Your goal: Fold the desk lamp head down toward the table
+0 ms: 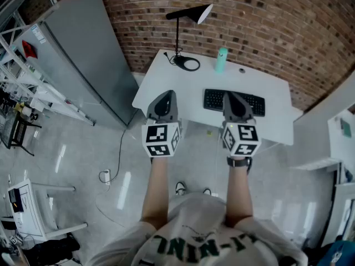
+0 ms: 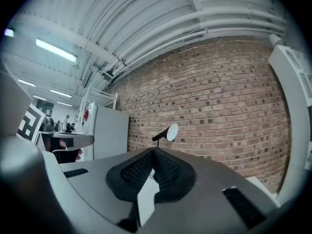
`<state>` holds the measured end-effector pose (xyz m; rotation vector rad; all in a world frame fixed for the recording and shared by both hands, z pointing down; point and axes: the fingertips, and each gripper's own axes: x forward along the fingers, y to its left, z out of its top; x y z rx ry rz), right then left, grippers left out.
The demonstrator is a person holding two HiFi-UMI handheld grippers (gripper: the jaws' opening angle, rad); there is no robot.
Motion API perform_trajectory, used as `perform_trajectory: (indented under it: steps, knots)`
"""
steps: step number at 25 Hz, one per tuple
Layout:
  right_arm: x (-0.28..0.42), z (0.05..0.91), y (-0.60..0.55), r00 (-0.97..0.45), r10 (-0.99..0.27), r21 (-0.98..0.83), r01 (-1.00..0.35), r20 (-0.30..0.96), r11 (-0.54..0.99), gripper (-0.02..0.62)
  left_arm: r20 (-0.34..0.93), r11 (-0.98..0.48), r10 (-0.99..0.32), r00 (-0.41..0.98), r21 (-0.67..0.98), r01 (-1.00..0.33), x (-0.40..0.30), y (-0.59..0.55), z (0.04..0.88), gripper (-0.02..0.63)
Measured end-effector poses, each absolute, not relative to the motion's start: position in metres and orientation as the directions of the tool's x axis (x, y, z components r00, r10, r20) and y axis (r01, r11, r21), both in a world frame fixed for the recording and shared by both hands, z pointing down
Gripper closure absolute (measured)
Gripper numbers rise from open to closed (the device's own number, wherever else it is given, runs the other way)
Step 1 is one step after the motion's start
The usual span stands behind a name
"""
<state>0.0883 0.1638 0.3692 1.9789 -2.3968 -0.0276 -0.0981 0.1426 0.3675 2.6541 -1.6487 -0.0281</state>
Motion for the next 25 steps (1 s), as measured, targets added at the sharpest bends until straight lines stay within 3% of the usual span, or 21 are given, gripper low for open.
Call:
perform_trajectory:
  steps: [16,25]
  knots:
    - [0.025,0.381,0.157,-0.222,-0.975,0.040,-0.974,0.029,0.223,0.591,-0.039,-0.463,-0.886,0.462,0.003,-0.886,-0.144,0.138,0.388,0.612]
    - [0.035,0.406,0.107,-0.254,-0.964,-0.002,-0.967,0.079,0.255,0.591,0.040,-0.456,-0.888,0.458,0.043,-0.889,-0.134,0.095,0.414,0.612]
